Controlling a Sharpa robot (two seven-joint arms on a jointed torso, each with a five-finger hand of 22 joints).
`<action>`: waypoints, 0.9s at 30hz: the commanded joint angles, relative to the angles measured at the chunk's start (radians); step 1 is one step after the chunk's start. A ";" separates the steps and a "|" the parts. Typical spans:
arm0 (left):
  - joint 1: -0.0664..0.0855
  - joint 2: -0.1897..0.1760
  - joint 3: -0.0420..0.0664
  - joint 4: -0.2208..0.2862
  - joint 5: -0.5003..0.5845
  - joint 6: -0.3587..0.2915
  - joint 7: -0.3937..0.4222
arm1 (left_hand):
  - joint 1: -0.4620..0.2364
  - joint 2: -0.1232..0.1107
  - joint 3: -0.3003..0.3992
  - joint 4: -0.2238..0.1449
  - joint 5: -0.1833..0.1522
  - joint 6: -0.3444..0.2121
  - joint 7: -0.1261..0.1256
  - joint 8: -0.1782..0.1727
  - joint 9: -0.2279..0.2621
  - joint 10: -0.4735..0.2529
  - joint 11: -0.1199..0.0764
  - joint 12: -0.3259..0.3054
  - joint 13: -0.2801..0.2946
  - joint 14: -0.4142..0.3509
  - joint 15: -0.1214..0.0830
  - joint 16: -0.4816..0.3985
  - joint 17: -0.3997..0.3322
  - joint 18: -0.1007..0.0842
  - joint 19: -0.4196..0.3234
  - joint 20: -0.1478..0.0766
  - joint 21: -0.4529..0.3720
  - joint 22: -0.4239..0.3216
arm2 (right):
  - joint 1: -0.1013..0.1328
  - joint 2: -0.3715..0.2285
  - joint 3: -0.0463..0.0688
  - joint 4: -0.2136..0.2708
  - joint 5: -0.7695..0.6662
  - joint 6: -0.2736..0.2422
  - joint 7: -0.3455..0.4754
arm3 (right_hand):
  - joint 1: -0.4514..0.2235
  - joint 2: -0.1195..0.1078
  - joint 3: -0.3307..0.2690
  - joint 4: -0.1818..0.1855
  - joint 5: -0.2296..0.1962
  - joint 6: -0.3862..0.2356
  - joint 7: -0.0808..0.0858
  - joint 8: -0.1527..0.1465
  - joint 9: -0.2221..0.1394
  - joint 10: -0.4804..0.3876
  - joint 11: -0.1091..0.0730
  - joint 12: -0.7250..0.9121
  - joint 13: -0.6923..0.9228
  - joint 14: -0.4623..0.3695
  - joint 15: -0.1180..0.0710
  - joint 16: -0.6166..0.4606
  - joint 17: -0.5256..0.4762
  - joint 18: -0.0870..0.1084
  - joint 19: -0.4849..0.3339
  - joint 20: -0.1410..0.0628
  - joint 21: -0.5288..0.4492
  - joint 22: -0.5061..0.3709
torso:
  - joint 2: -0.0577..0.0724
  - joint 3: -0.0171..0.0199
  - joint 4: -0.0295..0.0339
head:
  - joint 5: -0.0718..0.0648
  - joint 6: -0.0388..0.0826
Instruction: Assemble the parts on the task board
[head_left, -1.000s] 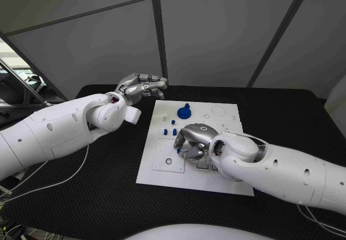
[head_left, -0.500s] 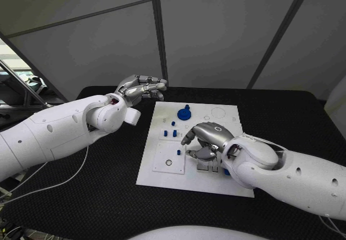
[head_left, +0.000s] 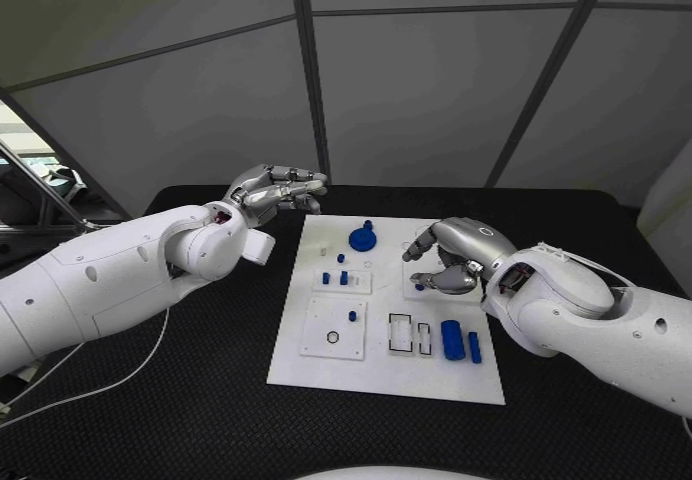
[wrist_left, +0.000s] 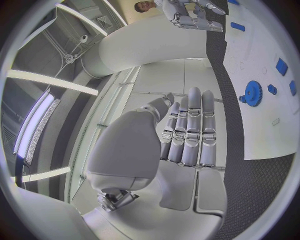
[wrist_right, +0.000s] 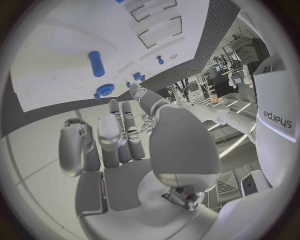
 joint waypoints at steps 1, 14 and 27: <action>0.002 0.002 0.000 0.000 0.005 0.014 0.003 | 0.008 0.004 -0.003 -0.005 0.002 -0.004 0.003 -0.004 0.001 -0.007 -0.001 -0.002 -0.001 0.005 0.002 -0.004 -0.001 0.001 -0.001 0.006 -0.005 -0.001 | 0.003 0.004 0.003 -0.012 -0.015 0.097 -0.037 | 0.013 -0.002 -0.017 0.001 -0.035 -0.009 -0.015 -0.001 -0.002 -0.022 0.004 -0.004 -0.003 0.007 0.010 0.004 -0.010 0.019 0.001 0.010 -0.004 0.039 | 0.001 0.0003 0.0019 | -0.004 0.004; 0.002 0.003 -0.002 0.000 0.005 0.014 0.003 | 0.008 0.004 -0.003 -0.005 0.002 -0.004 0.003 -0.004 0.001 -0.007 -0.001 -0.002 -0.001 0.005 0.002 -0.004 -0.001 0.001 -0.001 0.006 -0.005 -0.001 | 0.005 0.037 0.005 -0.063 -0.056 0.227 -0.087 | 0.030 0.010 -0.036 0.007 -0.049 -0.009 -0.022 0.002 0.000 -0.034 0.008 -0.001 -0.002 0.005 0.014 0.000 -0.024 0.022 -0.004 0.015 -0.013 0.030 | 0.002 -0.0002 0.0014 | -0.007 0.004; 0.002 0.003 -0.002 0.000 0.005 0.014 0.002 | 0.008 0.004 -0.003 -0.005 0.002 -0.004 0.003 -0.004 0.001 -0.007 -0.001 -0.002 -0.001 0.005 0.002 -0.004 -0.001 0.001 -0.001 0.006 -0.005 -0.001 | 0.005 0.058 0.005 -0.087 -0.061 0.259 -0.097 | 0.041 0.050 -0.001 0.018 -0.044 0.014 -0.004 0.005 0.002 0.026 -0.007 0.021 0.000 0.009 0.003 0.016 -0.015 0.018 0.004 0.008 -0.002 0.044 | 0.002 0.0006 0.0013 | -0.008 0.000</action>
